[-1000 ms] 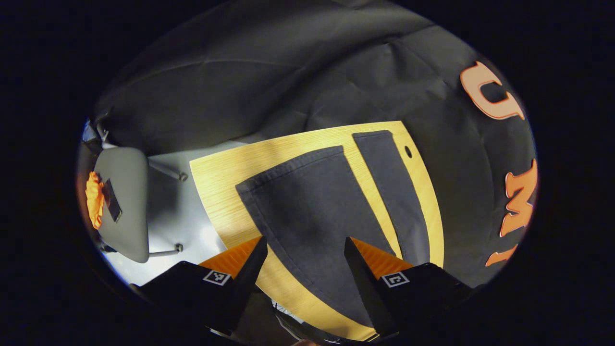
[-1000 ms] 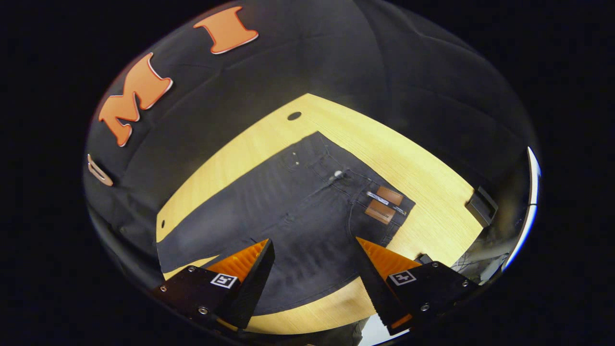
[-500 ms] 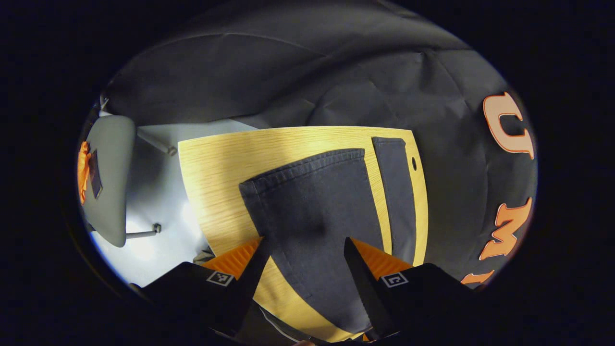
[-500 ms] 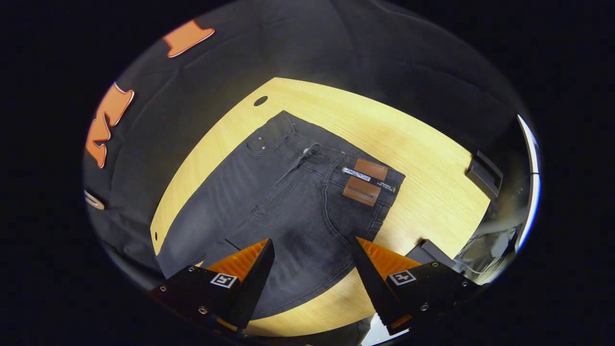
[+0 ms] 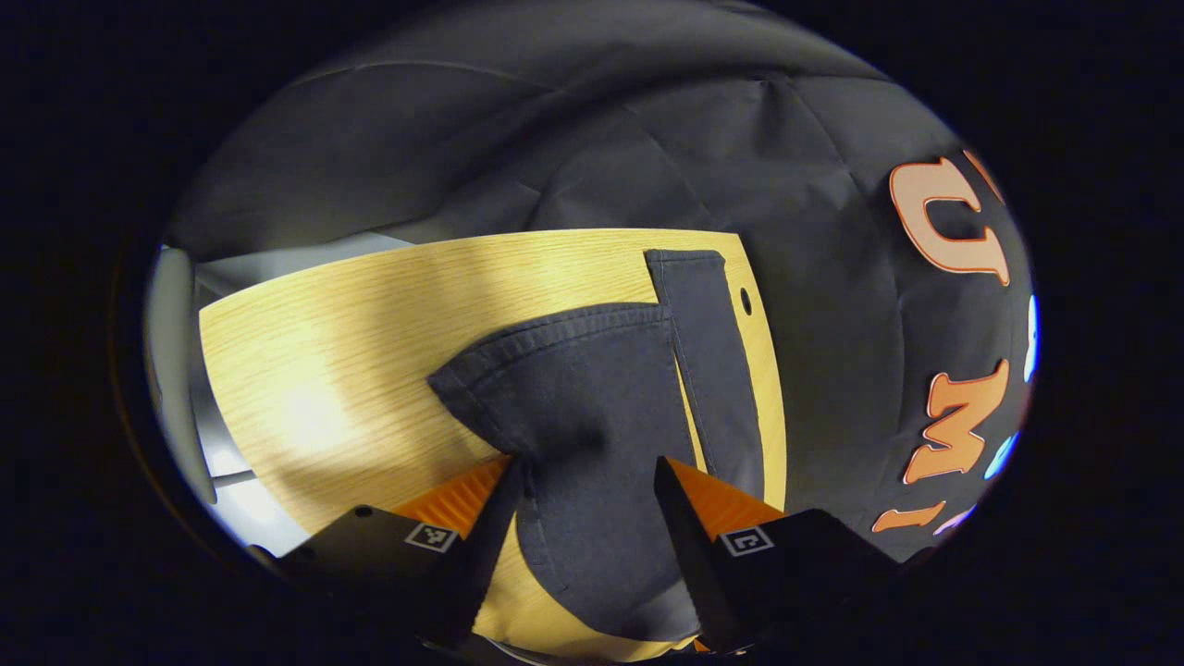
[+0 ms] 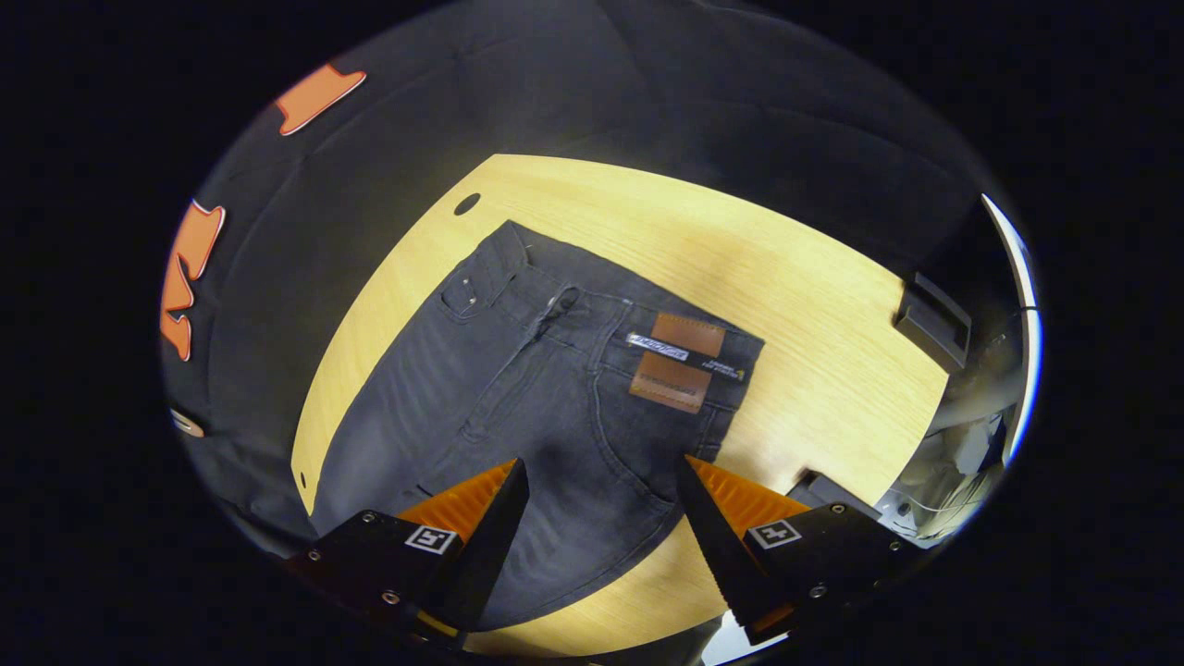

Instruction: Grasp the waist and the cuffs of the jeans and fold them to make the two legs overlap; first hold the waist and fold one-third of the jeans toward the cuffs, then hold the cuffs and fold the remaining one-third in the same direction to finish folding.

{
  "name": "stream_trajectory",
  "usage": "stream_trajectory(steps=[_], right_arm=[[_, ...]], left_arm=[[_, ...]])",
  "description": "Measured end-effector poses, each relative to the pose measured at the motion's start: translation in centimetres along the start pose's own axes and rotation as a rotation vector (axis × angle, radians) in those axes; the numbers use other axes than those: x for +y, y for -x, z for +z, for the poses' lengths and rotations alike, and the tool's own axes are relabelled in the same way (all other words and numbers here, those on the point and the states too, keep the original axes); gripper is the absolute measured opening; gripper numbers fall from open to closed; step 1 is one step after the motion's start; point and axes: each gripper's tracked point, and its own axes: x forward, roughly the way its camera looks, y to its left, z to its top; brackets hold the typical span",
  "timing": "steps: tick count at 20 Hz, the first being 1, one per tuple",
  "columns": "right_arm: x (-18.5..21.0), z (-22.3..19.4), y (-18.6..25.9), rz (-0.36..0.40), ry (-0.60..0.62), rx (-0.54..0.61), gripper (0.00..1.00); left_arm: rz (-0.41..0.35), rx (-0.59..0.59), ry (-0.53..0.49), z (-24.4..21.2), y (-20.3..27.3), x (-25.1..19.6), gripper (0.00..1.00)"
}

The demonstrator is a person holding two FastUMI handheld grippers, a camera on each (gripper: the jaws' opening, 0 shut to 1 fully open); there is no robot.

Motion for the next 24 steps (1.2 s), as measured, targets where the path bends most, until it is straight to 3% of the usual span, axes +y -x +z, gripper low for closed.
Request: stream_trajectory(steps=[1,2,4,5,6,8,11,14,18,19,20,22,24], right_arm=[[-0.5,0.2,-0.2,-0.010,-0.010,-0.001,0.99],[-1.1,0.3,-0.5,-0.021,-0.018,-0.004,0.99],[-2.1,-0.1,-1.2,-0.053,-0.013,0.017,0.98],[-2.8,0.0,-1.4,-0.074,0.010,0.017,0.99],[-3.7,0.4,-1.7,-0.096,0.033,0.004,0.99],[-5.1,1.0,-2.2,-0.128,0.018,0.000,0.98],[-3.9,2.4,-3.0,-0.075,-0.077,-0.020,0.95],[-4.2,2.6,-3.4,-0.128,-0.032,-0.028,0.93],[-4.7,2.4,-4.0,-0.277,0.064,0.032,0.82],[-4.4,2.5,-3.9,-0.308,0.073,0.043,0.67],[-4.1,2.2,-4.1,-0.311,0.097,0.068,0.64],[-3.8,2.0,-4.4,-0.309,0.097,0.071,0.43],[-3.6,1.8,-4.3,-0.264,0.108,0.084,0.42]], left_arm=[[-0.003,0.001,-0.002,0.0,-0.4,-0.2,0.84],[-0.007,0.003,-0.013,0.2,-0.7,-0.5,0.78],[0.022,0.013,-0.036,0.1,-1.0,-0.4,0.77],[0.025,0.015,-0.051,0.1,-1.1,-0.6,0.66],[0.048,0.011,-0.065,0.1,-1.5,-0.2,0.63],[0.021,0.025,-0.086,0.0,-1.7,-0.8,0.52],[0.029,0.051,-0.147,-0.4,-2.1,-1.6,0.51],[0.082,0.067,-0.204,-0.4,-2.7,-1.7,0.51],[0.091,0.081,-0.224,-0.2,-2.9,-1.9,0.46],[0.094,0.079,-0.228,-0.7,-2.9,-1.6,0.46],[0.140,0.066,-0.168,-0.6,-2.6,-0.3,0.34],[0.110,0.048,-0.131,0.0,-3.0,-0.8,0.09],[0.114,0.045,-0.149,-0.2,-3.2,-0.9,0.09]])
